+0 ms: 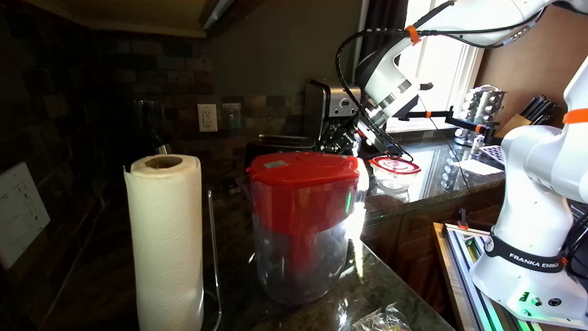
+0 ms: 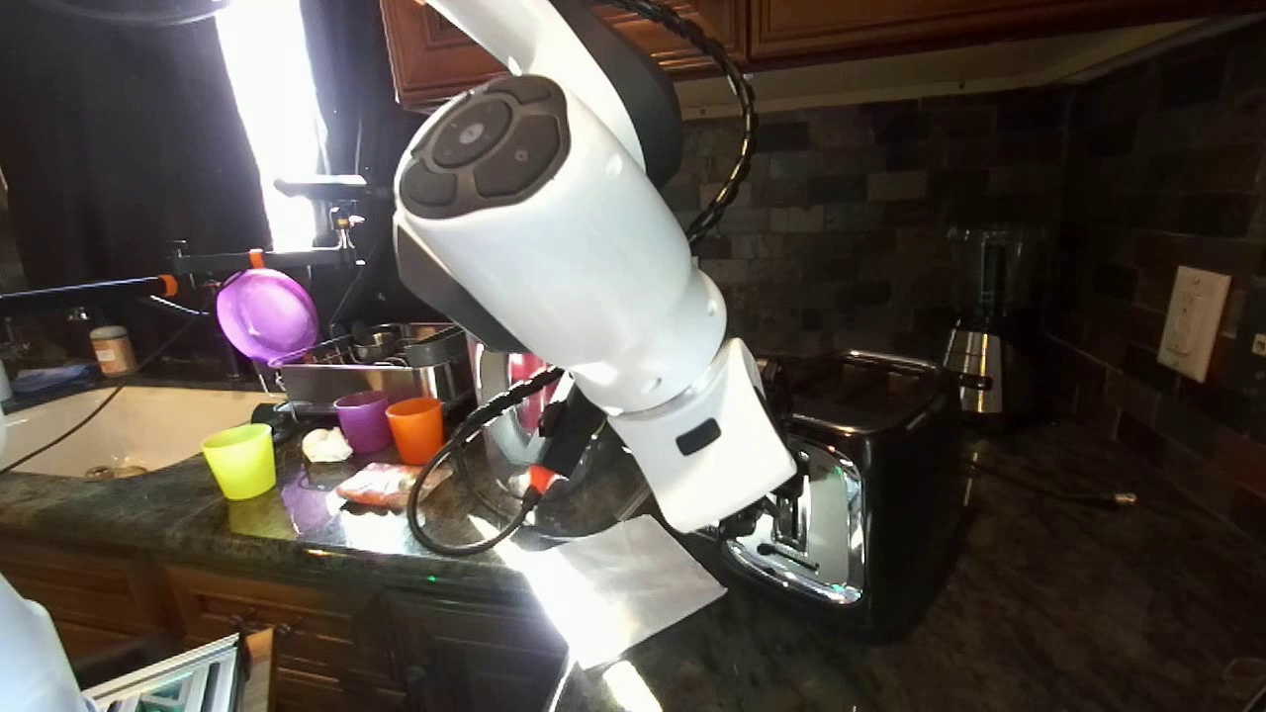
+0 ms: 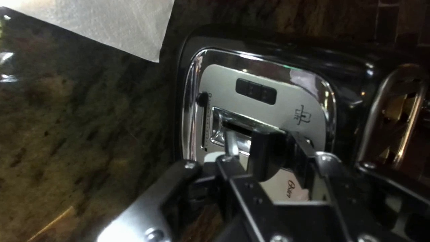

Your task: Move the lever on the toaster

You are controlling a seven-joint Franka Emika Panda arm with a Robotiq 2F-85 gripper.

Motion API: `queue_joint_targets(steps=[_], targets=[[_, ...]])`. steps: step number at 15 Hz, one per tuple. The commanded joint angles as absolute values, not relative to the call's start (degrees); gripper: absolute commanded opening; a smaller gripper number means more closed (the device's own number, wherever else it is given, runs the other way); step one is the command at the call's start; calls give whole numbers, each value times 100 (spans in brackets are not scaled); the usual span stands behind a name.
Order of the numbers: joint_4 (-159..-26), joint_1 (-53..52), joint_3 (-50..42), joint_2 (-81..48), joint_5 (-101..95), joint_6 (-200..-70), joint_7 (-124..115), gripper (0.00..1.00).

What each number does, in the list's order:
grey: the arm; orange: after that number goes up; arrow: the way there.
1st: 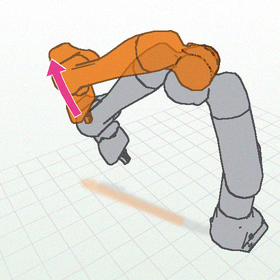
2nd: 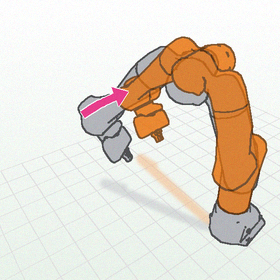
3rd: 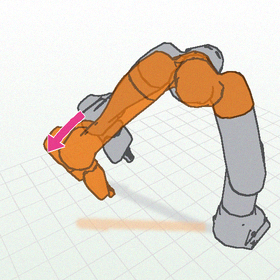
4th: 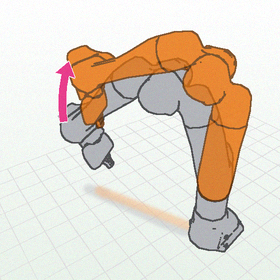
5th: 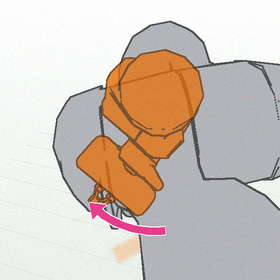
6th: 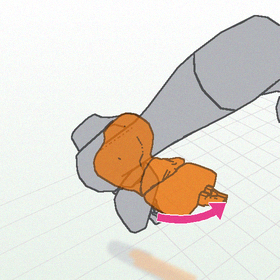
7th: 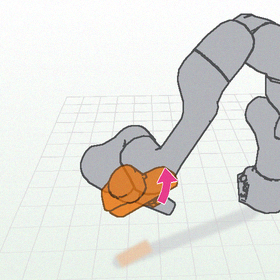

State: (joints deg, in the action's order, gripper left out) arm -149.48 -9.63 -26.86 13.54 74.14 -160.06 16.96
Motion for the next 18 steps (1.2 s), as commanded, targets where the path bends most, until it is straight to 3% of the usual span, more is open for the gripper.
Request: queue_joint_targets(steps=[1, 2, 3, 18], targets=[[-14795, -1062, -2740, 1128, 7830, -16030, 1985, 10], [-14781, -1057, -2744, 1106, 7854, -16025, 1987, 3], [-14787, -1055, -2746, 1108, 7874, -16030, 1990, 6], [-14760, -1028, -2793, 1008, 7920, -15971, 2025, 6]])
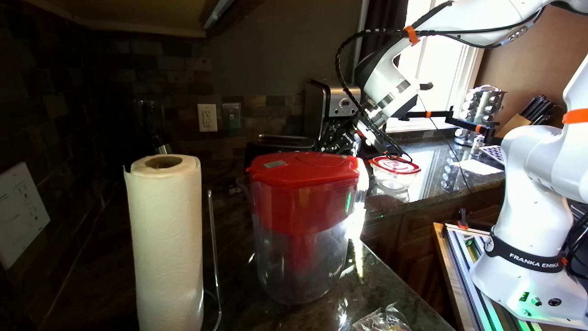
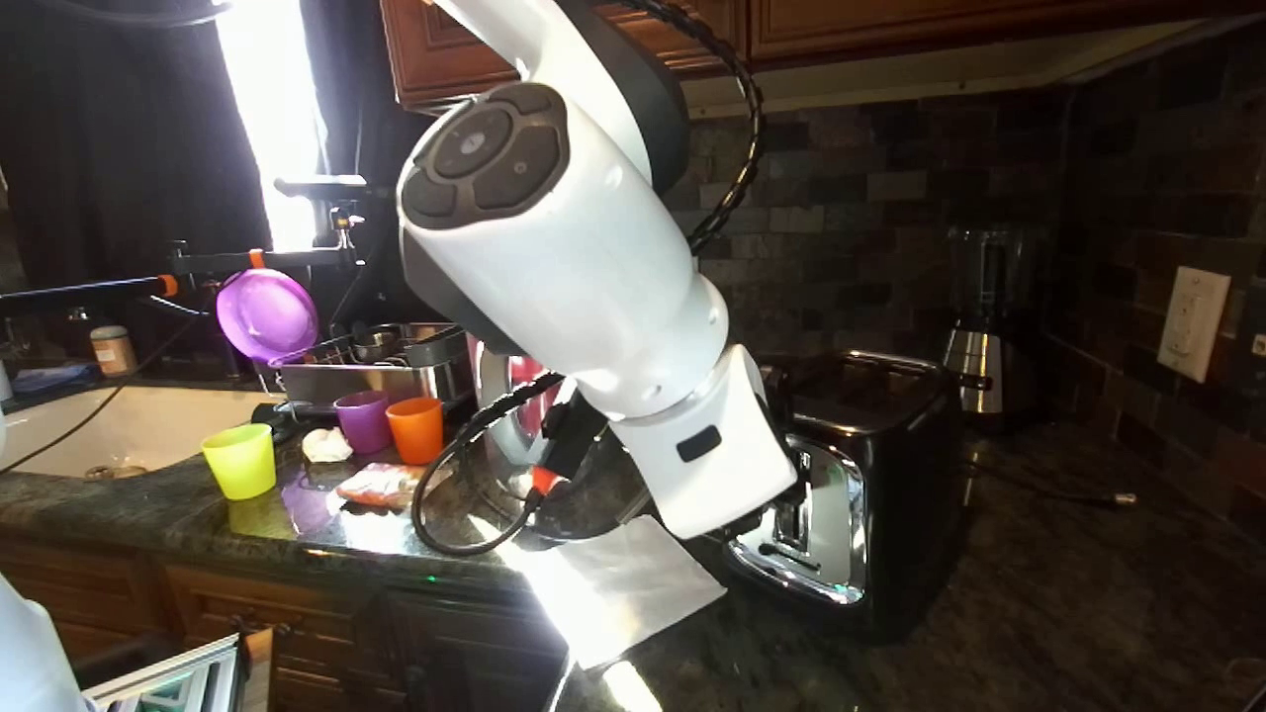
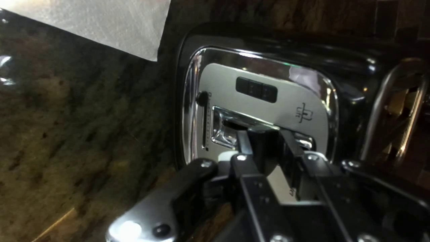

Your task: Move the lever on the toaster

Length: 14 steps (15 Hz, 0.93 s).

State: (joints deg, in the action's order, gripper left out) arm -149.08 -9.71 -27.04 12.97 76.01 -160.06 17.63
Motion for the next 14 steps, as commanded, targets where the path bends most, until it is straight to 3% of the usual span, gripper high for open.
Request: queue_joint_targets(steps=[1, 14], targets=[[-14757, -1024, -2800, 985, 7913, -15960, 2014, 6], [-14408, -948, -2872, 46, 7950, -15730, 1949, 6]])
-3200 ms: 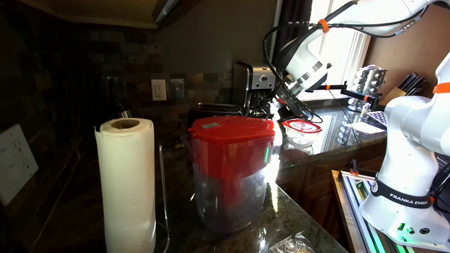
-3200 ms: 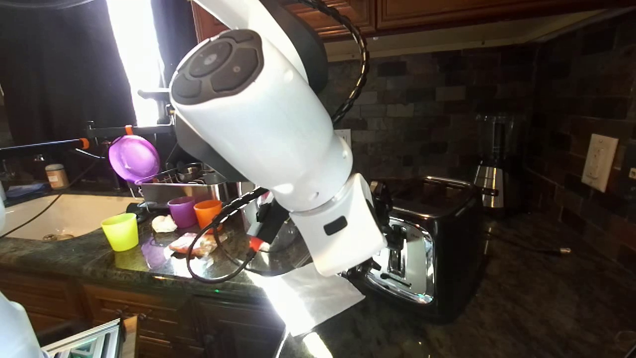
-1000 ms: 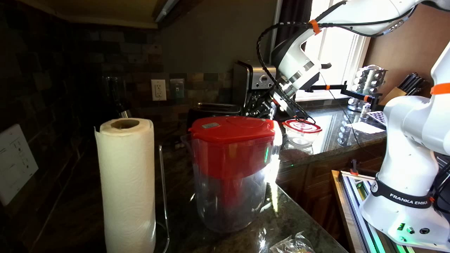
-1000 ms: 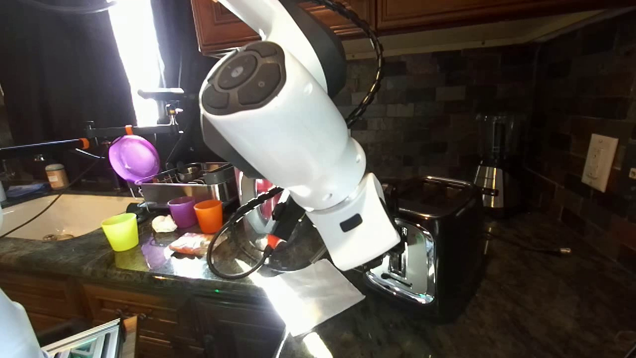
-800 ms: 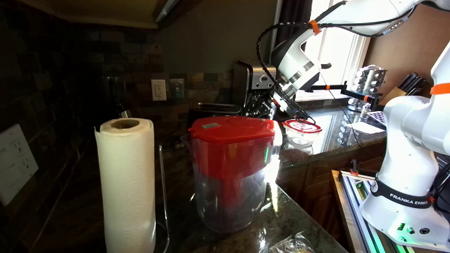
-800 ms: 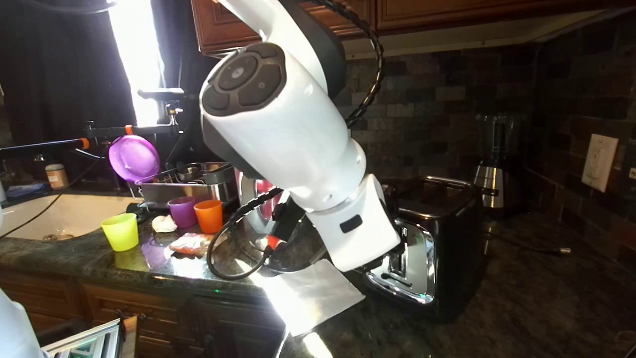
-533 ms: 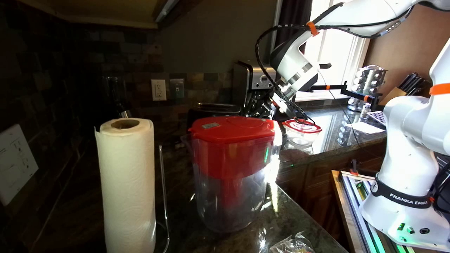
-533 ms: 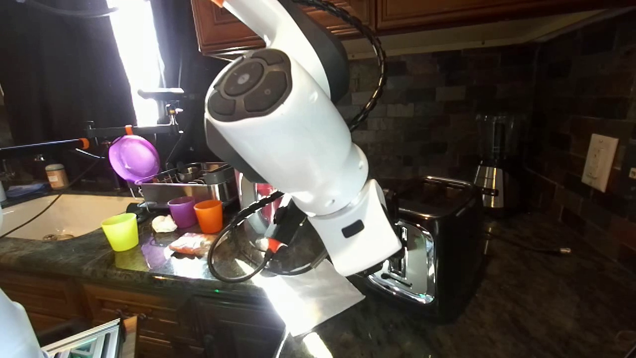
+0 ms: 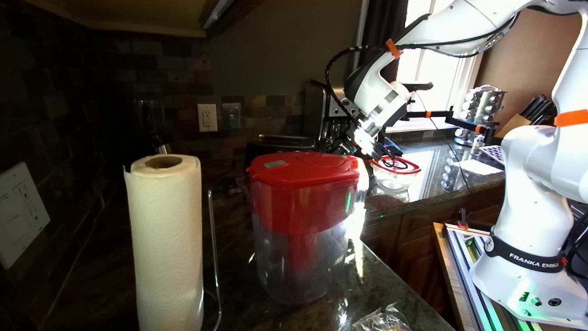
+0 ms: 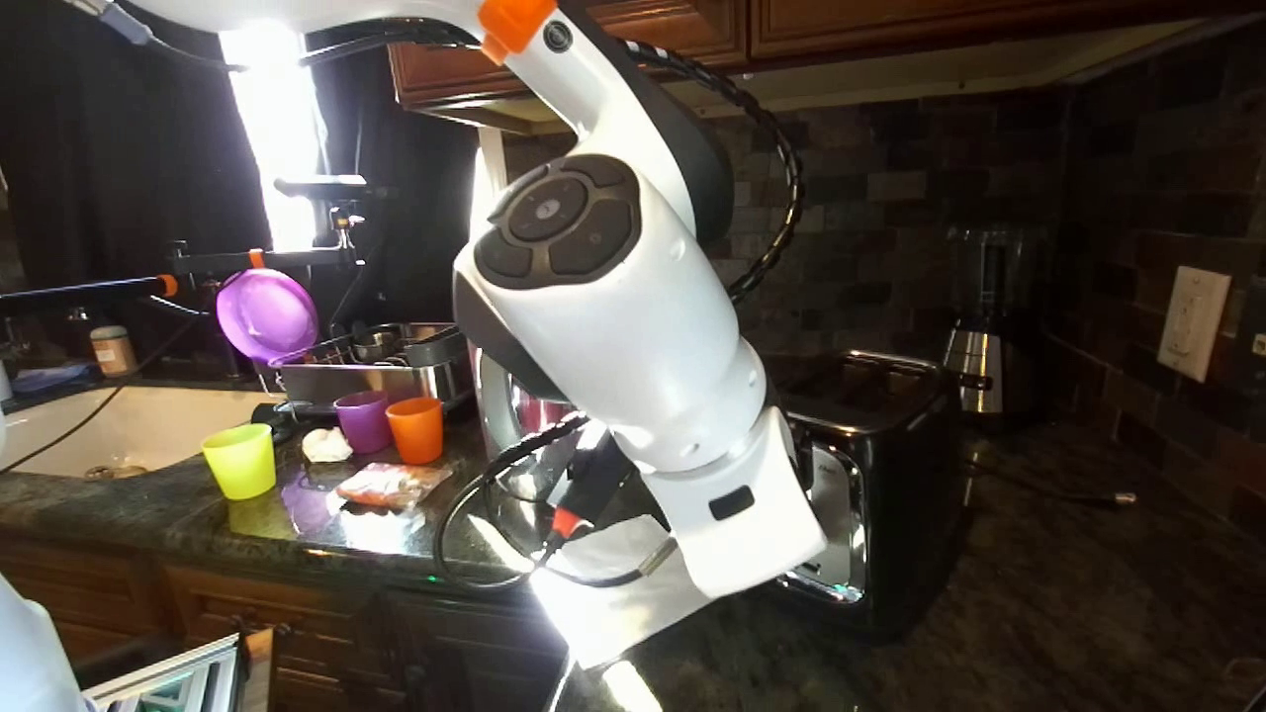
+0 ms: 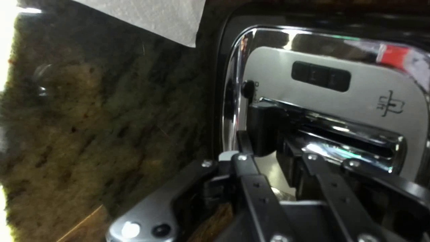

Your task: Move the lever on the toaster

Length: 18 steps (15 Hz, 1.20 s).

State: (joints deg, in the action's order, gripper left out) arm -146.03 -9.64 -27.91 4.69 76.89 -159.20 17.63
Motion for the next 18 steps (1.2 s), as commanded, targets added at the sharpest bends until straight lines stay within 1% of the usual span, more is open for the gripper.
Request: queue_joint_targets(steps=[1, 10, 18], targets=[[-14384, -944, -2868, 19, 7973, -15708, 1965, 6], [-14365, -912, -2909, -17, 7950, -15517, 1937, 6], [-14461, -942, -2851, 239, 7850, -15674, 1897, 6]])
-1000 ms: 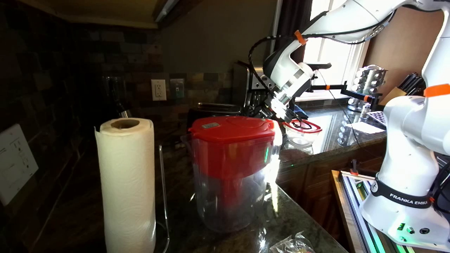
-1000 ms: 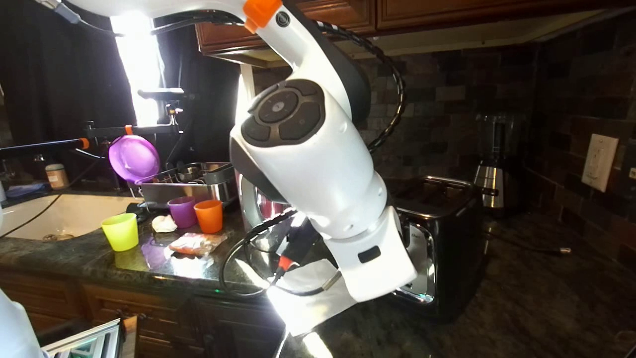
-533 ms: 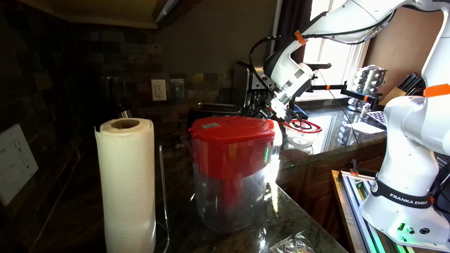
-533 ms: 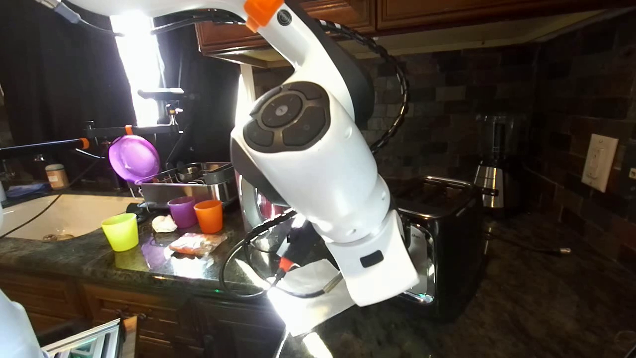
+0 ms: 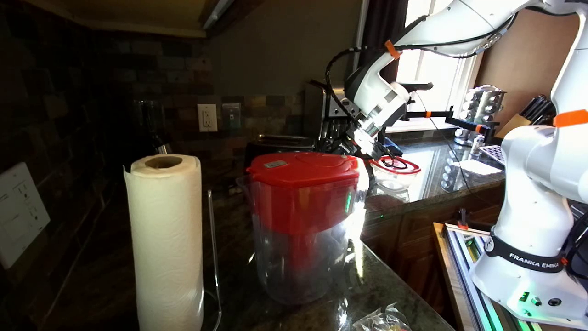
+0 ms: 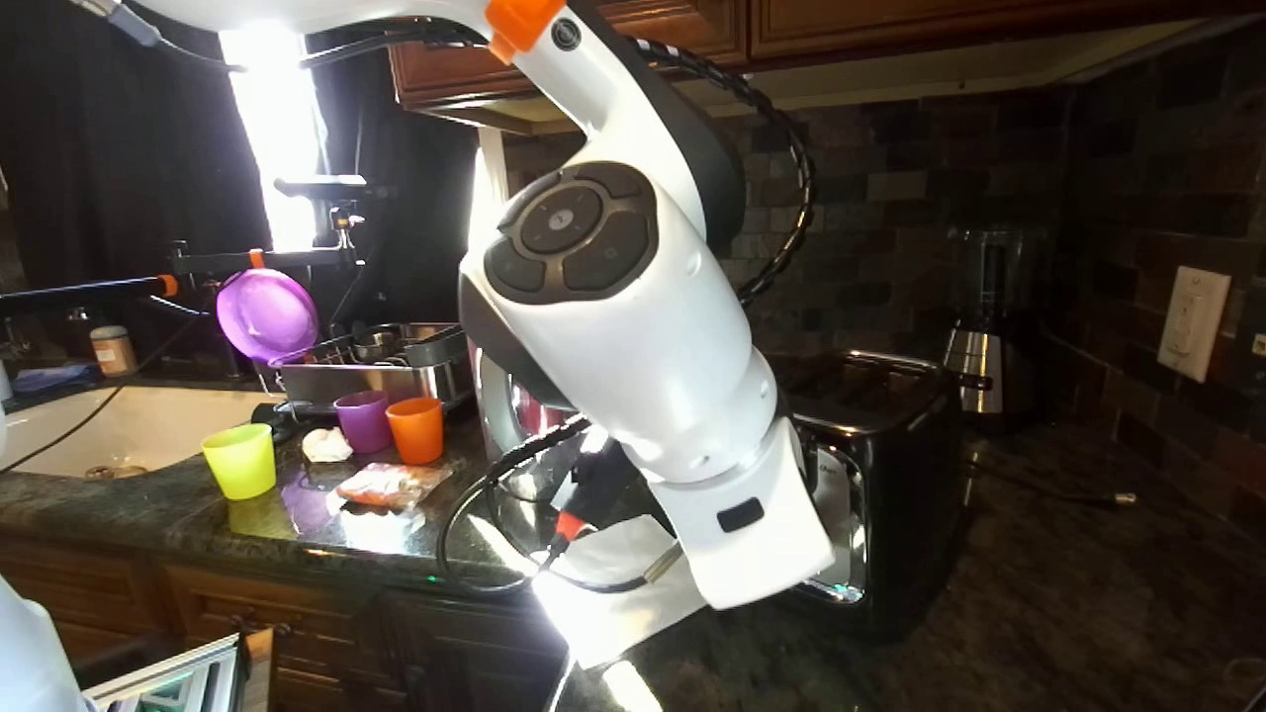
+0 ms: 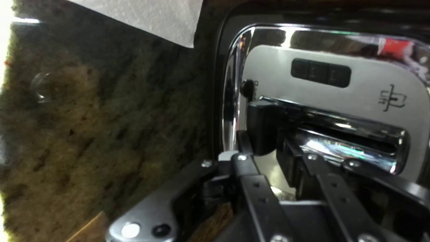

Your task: Move the lever on the toaster

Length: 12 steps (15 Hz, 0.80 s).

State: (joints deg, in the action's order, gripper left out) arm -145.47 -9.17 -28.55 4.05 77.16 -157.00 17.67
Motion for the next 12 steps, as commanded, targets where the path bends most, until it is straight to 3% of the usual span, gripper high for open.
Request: queue_joint_targets(steps=[1, 12], targets=[[-14488, -944, -2843, 310, 7832, -15699, 1897, 6], [-14870, -987, -2621, 1093, 7635, -16197, 1915, 6]])
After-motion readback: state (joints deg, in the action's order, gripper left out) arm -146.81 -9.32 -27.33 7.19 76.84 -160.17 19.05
